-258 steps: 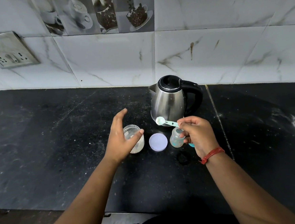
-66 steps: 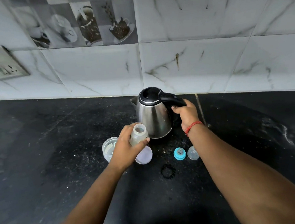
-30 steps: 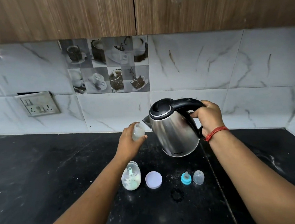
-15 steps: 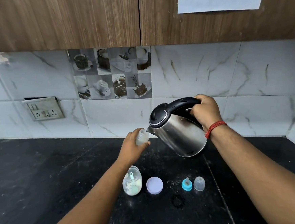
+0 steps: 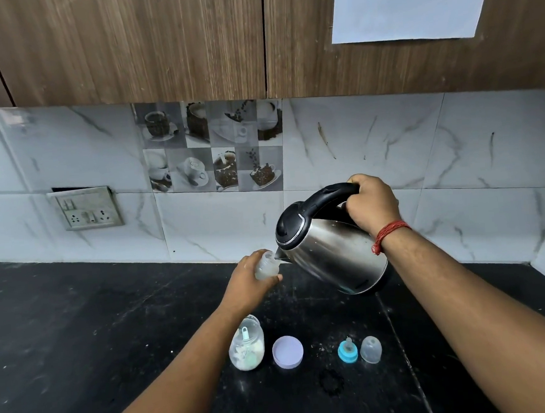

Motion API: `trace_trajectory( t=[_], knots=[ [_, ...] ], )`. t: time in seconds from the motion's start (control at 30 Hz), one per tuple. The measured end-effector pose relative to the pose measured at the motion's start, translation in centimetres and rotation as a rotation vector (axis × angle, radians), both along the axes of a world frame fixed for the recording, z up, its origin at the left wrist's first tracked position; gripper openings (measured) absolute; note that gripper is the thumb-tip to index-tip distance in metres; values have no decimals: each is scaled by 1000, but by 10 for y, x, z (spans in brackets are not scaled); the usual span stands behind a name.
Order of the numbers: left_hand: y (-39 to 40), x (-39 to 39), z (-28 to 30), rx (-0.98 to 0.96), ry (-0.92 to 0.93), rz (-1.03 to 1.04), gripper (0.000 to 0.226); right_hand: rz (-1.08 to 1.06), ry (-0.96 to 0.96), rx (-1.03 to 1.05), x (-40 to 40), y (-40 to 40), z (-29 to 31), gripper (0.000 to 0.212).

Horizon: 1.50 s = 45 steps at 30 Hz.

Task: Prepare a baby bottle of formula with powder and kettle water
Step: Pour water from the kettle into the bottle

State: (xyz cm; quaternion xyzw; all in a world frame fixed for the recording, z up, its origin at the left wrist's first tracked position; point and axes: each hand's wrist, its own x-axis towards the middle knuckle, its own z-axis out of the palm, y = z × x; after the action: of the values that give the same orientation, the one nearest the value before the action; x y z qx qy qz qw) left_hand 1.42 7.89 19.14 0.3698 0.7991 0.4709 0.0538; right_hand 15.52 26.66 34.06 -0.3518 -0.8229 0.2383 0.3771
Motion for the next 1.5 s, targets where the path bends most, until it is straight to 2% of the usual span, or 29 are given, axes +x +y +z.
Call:
trace_trajectory(
  t=[0.17, 0.3, 1.1, 1.5],
  knots=[
    [2, 1, -1, 17, -3, -7, 55, 0, -30, 116, -5, -3, 7, 28],
    [4, 2, -1, 28, -14, -16, 55, 15, -39, 178, -9, -2, 12, 26],
    [18, -11, 1, 86, -93, -60, 51, 20, -121, 383, -35, 8, 30, 28],
    [33, -27, -9, 91, -126, -72, 49, 34, -130, 323, -51, 35, 19, 30]
  ],
)
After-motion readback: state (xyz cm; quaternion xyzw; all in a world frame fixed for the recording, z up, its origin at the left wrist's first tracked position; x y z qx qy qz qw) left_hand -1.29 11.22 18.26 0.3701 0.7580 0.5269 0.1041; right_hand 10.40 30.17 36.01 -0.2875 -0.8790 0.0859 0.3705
